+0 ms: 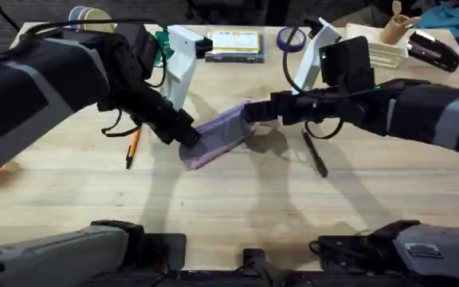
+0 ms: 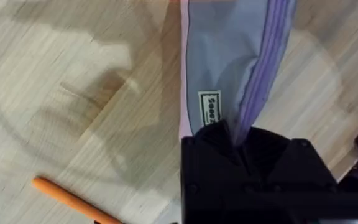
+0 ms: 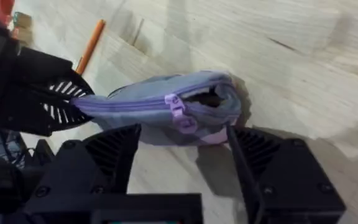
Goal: Unzip the bag, pick up the pens from the table one at a time and place them inside, then zip the bag closed.
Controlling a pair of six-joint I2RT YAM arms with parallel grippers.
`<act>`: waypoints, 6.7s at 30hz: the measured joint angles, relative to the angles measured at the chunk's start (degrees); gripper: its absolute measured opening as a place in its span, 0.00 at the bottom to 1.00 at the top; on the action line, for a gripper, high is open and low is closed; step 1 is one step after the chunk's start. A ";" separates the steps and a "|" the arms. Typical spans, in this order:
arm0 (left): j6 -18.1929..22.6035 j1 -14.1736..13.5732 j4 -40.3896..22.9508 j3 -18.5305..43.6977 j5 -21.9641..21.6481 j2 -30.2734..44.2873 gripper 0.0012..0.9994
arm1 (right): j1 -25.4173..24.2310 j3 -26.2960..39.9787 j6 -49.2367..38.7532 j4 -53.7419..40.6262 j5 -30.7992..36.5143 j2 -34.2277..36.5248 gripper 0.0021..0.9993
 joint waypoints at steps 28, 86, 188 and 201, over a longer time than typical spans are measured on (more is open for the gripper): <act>0.00 0.00 0.11 0.00 -0.20 0.01 0.04 | 0.04 0.02 0.41 3.61 1.29 0.83 0.03; 0.00 0.00 0.33 0.00 -0.37 0.01 0.04 | 7.59 0.48 -14.34 -6.84 18.48 -12.20 0.99; 0.20 0.09 0.68 0.02 -1.22 0.02 0.04 | 24.85 4.46 -10.34 -3.92 13.60 -10.44 1.00; -0.10 0.09 1.04 0.04 -0.92 0.00 0.50 | 19.62 17.33 -23.24 -25.15 18.42 -12.41 1.00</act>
